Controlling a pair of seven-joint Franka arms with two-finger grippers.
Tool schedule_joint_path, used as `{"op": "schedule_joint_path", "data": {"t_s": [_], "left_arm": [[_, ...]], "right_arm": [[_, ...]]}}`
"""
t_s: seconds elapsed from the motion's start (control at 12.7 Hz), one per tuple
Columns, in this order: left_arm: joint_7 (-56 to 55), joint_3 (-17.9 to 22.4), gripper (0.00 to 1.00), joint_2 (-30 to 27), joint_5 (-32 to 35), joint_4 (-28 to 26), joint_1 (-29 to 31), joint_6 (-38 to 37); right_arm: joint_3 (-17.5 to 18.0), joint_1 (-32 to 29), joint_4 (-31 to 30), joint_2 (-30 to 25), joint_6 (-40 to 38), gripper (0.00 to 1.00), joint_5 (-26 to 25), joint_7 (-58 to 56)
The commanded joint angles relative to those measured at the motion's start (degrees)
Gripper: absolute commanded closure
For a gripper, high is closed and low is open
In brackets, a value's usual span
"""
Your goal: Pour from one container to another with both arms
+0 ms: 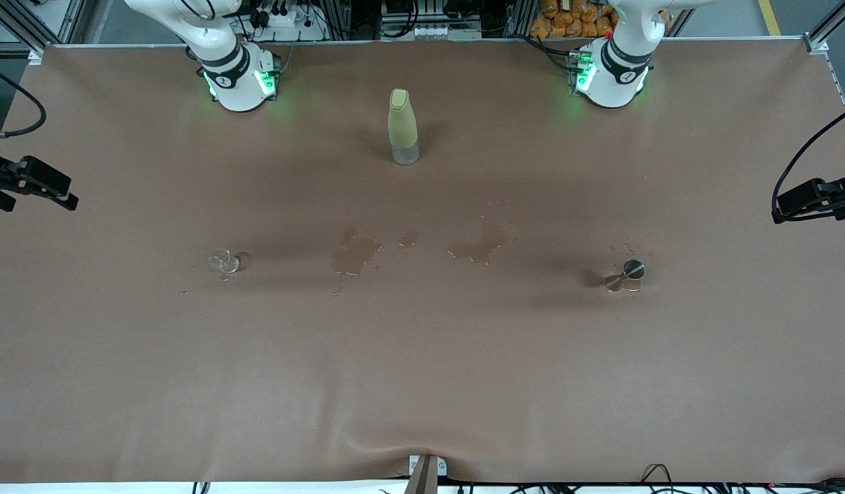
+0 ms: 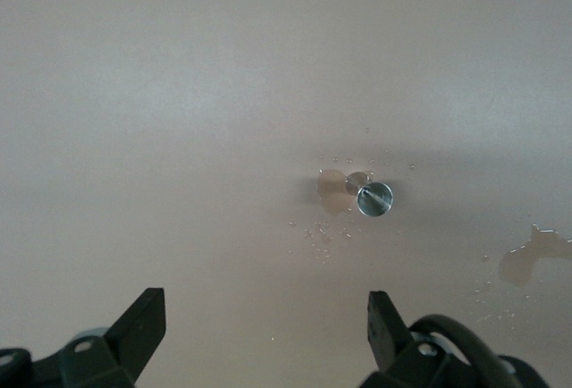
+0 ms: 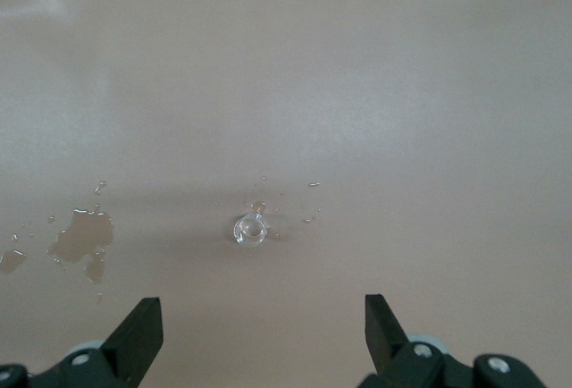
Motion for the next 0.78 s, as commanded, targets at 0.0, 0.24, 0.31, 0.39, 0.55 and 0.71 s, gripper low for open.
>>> {"op": "schedule_joint_path", "data": {"t_s": [0.0, 0.24, 0.31, 0.39, 0.55, 0.71], "left_arm": [[-1.0, -0.3, 0.0, 0.0, 1.3, 0.1, -0.1, -0.6], [-0.6, -0.3, 0.0, -0.1, 1.2, 0.3, -0.1, -0.7], [-0.5, -0.3, 0.0, -0.1, 1.2, 0.4, -0.1, -0.7], [-0.3, -0.3, 0.0, -0.1, 1.1, 0.4, -0.1, -0.7], [-0.4, -0.3, 0.0, -0.3, 1.1, 0.4, -0.1, -1.7], [0.0, -0.3, 0.0, -0.8, 1.0, 0.5, 0.1, -1.7]], "right_arm": [[0.8, -0.7, -0.1, -0.8, 0.2, 0.0, -0.6, -0.4], [0.8, -0.8, 0.0, -0.8, 0.2, 0.0, -0.5, -0.5], [0.8, -0.8, 0.1, -0.8, 0.2, 0.0, -0.5, -0.5], [0.8, -0.8, 0.2, -0.7, 0.2, 0.0, -0.5, -0.6], [0.8, -0.9, 0.2, -0.8, 0.2, 0.0, -0.5, -0.6], [0.8, -0.8, 0.2, -0.7, 0.3, 0.0, -0.5, -0.6]]}}
